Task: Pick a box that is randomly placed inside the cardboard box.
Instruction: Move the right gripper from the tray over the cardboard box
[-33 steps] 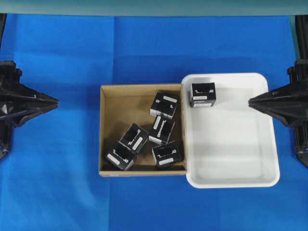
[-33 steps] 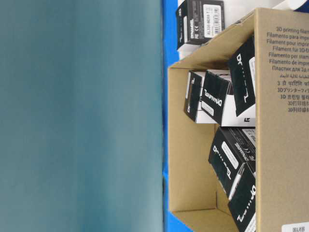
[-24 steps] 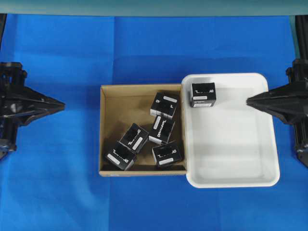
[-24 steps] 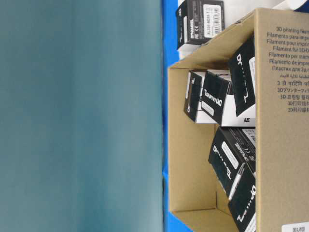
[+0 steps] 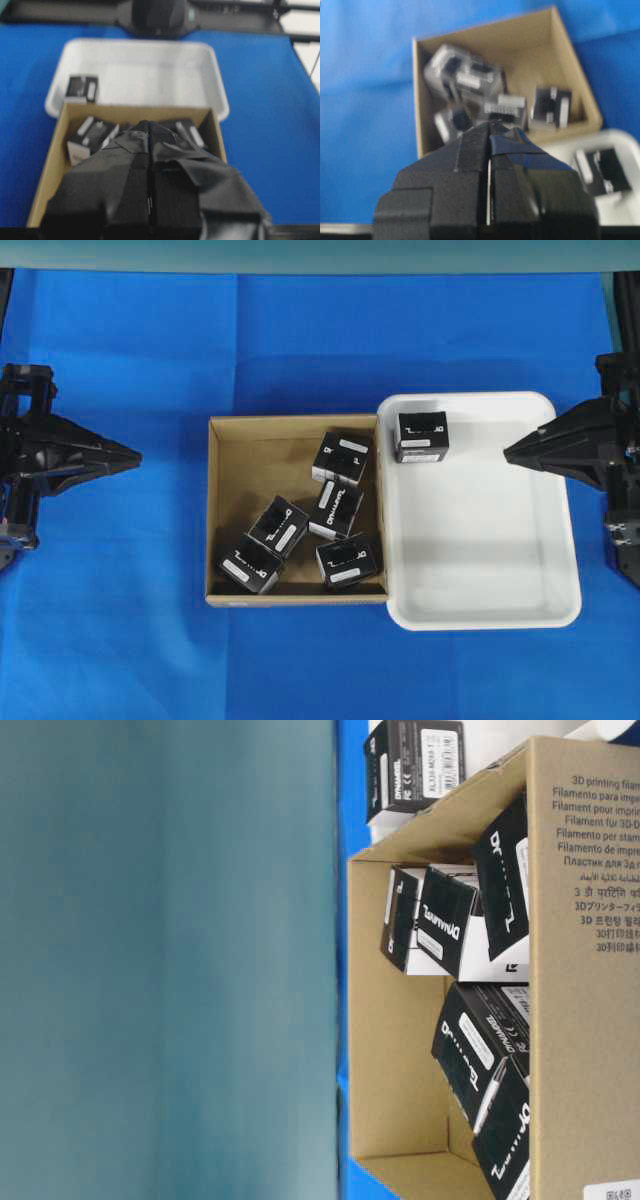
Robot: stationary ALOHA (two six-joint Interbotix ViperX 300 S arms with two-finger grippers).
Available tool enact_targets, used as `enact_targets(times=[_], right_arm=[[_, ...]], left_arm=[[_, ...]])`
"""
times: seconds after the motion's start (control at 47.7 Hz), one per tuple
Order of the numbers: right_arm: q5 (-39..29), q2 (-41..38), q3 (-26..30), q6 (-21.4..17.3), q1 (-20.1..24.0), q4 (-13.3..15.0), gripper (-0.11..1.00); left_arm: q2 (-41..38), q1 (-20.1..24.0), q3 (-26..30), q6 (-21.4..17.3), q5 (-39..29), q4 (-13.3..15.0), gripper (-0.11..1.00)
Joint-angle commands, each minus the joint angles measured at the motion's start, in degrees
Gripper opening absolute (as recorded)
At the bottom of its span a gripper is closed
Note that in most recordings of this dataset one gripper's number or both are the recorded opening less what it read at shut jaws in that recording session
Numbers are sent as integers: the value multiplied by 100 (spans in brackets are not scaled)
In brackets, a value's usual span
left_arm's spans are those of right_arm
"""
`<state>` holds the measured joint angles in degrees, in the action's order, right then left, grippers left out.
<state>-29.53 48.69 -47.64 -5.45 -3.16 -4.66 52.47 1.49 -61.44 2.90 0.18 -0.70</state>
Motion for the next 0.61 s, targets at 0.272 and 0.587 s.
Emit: enact_targets(times=[0.272,0.587], right_arm=[[-1951,-1151,1468,132,88,70,-1],[-3533,-2399,2452,800,88,70,-1]], left_arm=[[9,18,387,334,-800,-9,-7],[0,0,659,334,-1292,-9,-7]])
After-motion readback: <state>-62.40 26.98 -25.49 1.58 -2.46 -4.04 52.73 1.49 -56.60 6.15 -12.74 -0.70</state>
